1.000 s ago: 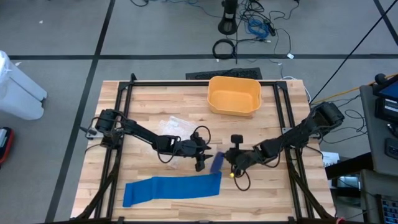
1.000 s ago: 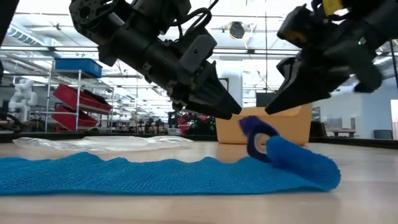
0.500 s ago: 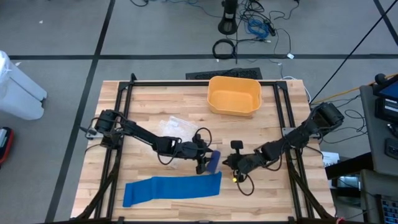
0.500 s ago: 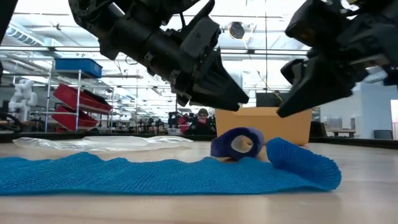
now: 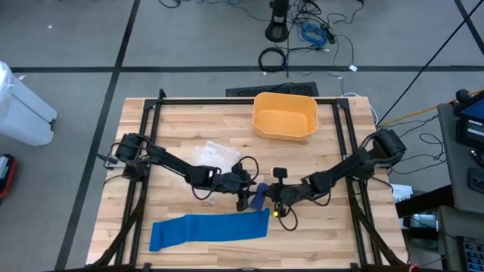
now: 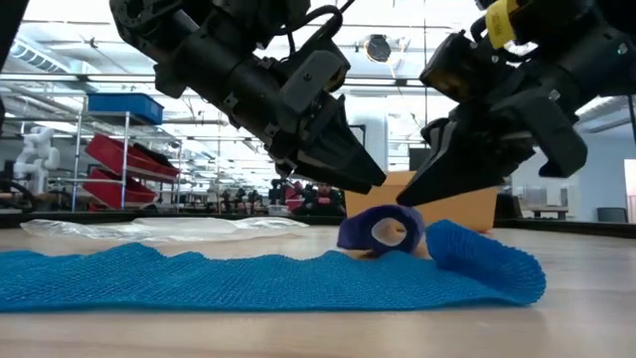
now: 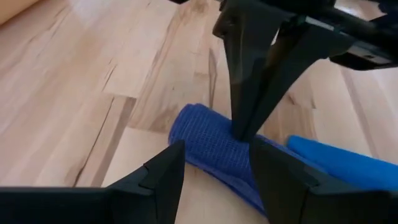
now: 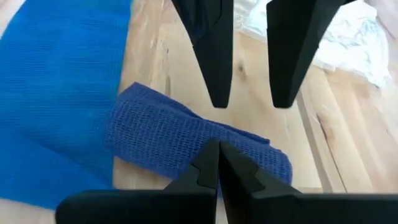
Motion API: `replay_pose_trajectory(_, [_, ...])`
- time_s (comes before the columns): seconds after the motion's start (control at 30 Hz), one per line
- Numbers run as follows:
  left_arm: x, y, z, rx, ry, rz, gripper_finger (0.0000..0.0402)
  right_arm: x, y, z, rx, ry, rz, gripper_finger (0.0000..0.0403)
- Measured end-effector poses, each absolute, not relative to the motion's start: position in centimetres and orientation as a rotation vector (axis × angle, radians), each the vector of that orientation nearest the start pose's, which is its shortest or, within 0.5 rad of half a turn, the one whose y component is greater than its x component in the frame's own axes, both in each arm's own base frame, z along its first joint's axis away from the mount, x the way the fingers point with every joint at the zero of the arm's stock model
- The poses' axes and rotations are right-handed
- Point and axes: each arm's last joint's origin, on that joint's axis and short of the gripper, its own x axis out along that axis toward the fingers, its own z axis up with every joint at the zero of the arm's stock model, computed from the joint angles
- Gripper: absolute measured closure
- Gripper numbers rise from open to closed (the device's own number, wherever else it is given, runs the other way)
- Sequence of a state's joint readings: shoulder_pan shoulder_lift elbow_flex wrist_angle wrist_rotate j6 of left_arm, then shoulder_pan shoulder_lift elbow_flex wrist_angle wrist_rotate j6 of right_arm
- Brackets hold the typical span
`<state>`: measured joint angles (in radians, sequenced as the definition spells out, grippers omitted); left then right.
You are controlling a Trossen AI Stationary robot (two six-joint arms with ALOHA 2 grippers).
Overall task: Roll bandage
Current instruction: Roll the dark blue bandage
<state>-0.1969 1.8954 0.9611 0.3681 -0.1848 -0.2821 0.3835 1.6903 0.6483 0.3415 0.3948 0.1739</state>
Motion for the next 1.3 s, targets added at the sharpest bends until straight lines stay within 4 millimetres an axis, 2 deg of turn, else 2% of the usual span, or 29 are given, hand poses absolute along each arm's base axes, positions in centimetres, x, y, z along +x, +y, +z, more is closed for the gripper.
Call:
replay_pose_trajectory(0.43, [37.2, -6.8, 13.8, -0.184, 0.577, 0.081, 0.0217, 30.5, 8.0, 10.8, -0.165, 0.546, -0.065, 0.0403])
replay_pose_trajectory(0.67, [37.1, -6.8, 13.8, -0.185, 0.58, 0.082, 0.0217, 31.3, 7.0, 9.4, -0.16, 0.522, -0.086, 0.0403])
replay_pose_trajectory(1.0, [36.9, -6.7, 13.5, -0.173, 0.623, 0.096, 0.0217, 31.8, 6.5, 7.6, -0.142, 0.494, -0.084, 0.0402])
replay_pose_trajectory(1.3, [36.7, -6.8, 14.0, -0.176, 0.627, 0.098, 0.0217, 31.8, 6.8, 7.3, -0.11, 0.5, -0.074, 0.0402])
